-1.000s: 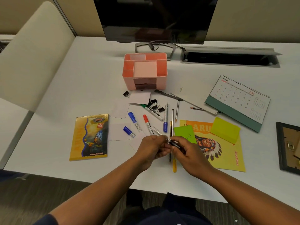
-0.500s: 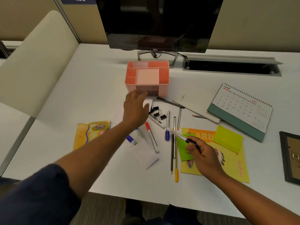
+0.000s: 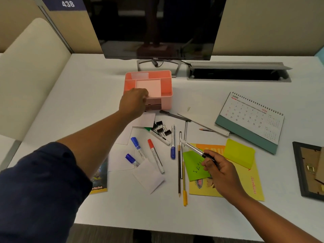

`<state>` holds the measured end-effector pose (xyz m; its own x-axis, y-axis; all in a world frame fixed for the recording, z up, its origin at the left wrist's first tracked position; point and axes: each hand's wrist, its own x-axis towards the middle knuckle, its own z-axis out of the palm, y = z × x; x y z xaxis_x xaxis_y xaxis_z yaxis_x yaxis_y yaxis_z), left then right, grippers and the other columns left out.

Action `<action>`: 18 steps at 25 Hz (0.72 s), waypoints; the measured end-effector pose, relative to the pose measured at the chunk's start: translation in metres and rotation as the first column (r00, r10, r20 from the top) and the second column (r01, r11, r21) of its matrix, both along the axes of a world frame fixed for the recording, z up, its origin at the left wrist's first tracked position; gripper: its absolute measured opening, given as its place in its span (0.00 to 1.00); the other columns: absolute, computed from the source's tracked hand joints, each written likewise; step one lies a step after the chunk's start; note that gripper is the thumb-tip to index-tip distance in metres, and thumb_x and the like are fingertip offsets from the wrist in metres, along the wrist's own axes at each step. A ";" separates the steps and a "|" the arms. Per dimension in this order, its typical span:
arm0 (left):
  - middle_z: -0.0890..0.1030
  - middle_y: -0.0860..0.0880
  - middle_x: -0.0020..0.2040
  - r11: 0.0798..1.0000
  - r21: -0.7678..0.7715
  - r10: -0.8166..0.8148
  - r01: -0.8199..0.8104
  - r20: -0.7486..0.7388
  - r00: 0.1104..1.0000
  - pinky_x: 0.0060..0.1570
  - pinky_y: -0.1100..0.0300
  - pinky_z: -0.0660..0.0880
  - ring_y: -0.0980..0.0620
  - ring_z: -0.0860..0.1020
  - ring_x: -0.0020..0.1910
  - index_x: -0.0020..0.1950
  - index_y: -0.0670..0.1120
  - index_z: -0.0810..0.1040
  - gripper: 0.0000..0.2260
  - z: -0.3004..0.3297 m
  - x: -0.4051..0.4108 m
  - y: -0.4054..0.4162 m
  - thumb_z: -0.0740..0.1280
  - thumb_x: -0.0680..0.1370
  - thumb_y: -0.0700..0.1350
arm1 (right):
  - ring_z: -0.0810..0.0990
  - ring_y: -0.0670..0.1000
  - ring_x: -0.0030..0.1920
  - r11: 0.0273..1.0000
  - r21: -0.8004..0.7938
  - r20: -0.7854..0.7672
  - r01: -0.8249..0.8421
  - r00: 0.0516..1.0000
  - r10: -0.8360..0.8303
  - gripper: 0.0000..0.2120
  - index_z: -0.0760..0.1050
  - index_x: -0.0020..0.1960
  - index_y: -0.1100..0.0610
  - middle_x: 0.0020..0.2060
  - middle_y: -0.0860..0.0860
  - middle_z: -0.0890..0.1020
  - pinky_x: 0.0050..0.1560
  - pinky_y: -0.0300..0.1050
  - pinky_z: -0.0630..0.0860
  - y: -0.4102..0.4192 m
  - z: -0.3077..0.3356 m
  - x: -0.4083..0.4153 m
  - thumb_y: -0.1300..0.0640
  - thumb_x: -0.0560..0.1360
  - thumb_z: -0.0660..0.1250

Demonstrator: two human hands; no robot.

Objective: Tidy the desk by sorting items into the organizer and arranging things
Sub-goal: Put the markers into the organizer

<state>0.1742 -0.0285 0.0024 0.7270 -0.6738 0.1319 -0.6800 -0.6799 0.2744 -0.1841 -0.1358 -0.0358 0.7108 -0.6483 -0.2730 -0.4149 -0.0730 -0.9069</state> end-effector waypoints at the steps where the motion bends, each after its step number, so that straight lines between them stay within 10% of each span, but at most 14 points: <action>1: 0.83 0.44 0.48 1.000 -0.008 0.005 -0.005 -0.005 1.000 0.41 0.55 0.72 0.46 0.76 0.44 0.55 0.43 0.82 0.09 0.000 -0.001 -0.001 0.65 0.78 0.35 | 0.83 0.41 0.46 1.000 -0.001 -0.004 0.006 1.000 -0.006 0.13 0.75 0.65 0.46 0.48 0.46 0.85 0.46 0.48 0.82 -0.001 0.000 0.000 0.54 0.81 0.64; 18: 0.76 0.51 0.38 0.991 -0.011 -0.130 0.130 -0.018 0.991 0.32 0.55 0.77 0.50 0.73 0.39 0.48 0.50 0.80 0.08 -0.006 -0.074 -0.014 0.69 0.76 0.36 | 0.82 0.55 0.42 0.973 -0.209 0.190 0.095 0.980 -0.055 0.09 0.75 0.60 0.46 0.44 0.50 0.84 0.41 0.51 0.78 -0.031 0.035 0.036 0.53 0.81 0.64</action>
